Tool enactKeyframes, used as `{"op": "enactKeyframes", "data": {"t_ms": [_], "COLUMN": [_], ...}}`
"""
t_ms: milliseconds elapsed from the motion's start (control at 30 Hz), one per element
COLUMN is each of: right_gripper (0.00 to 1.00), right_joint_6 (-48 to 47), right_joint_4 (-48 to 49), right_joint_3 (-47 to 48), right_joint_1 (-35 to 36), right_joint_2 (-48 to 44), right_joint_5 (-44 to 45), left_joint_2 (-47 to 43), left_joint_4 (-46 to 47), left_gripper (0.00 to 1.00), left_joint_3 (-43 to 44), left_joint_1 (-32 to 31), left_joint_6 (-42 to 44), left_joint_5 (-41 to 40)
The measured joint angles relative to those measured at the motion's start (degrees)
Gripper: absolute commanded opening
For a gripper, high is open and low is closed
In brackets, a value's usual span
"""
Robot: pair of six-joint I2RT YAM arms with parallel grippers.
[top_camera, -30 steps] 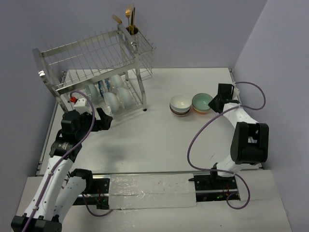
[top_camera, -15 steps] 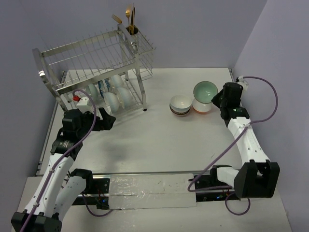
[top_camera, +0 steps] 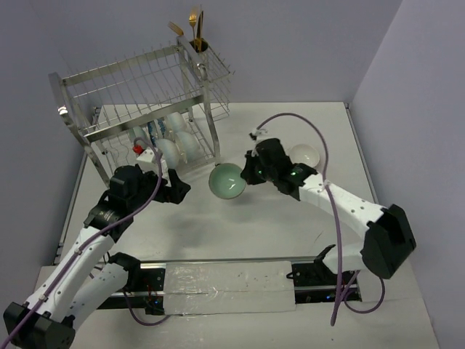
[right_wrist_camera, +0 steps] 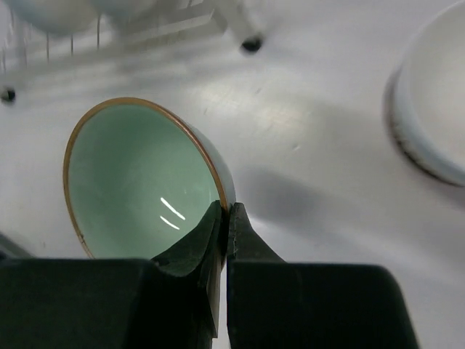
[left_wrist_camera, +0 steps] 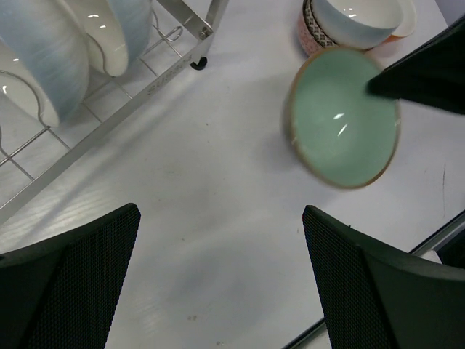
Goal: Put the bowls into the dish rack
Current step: Place the bowl at the center of the board.
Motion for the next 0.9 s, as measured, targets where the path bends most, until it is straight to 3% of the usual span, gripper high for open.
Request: {"op": "enactKeyframes", "data": {"t_ms": [267,567,733,800,900], "right_gripper": [0.0,0.0,0.0,0.01,0.1], "right_joint_6": [-0.81,-1.95,-2.8,-3.08,-3.48], "right_joint_4": [1.16,5.46,6.71,6.8,6.78], "right_joint_3": [0.07,0.39,0.46,0.46,0.5], "right_joint_1": [10.43,11.21,11.21,11.21,11.21], "right_joint_2": [13.73,19.47,20.0,20.02,20.02], "right_joint_5": [-2.69,-5.66,-6.1,-6.16,-6.19], "left_joint_2": [2.95,7.98,11.8,12.94,14.47], "left_joint_4": [-0.92,-1.27,-1.25,-1.27,-1.64], "left_gripper": [0.99,0.96,0.9,0.83,0.74], "left_joint_3": [1.16,1.2,1.36,1.49,2.45], "left_joint_1": [-9.11,-20.63,-28.59,-30.47,-32.63], "left_joint_6": [-0.02,-0.98,-0.81,-0.42,0.74], "left_joint_5": [-3.98,-8.55,-10.75,-10.88,-11.37]}}
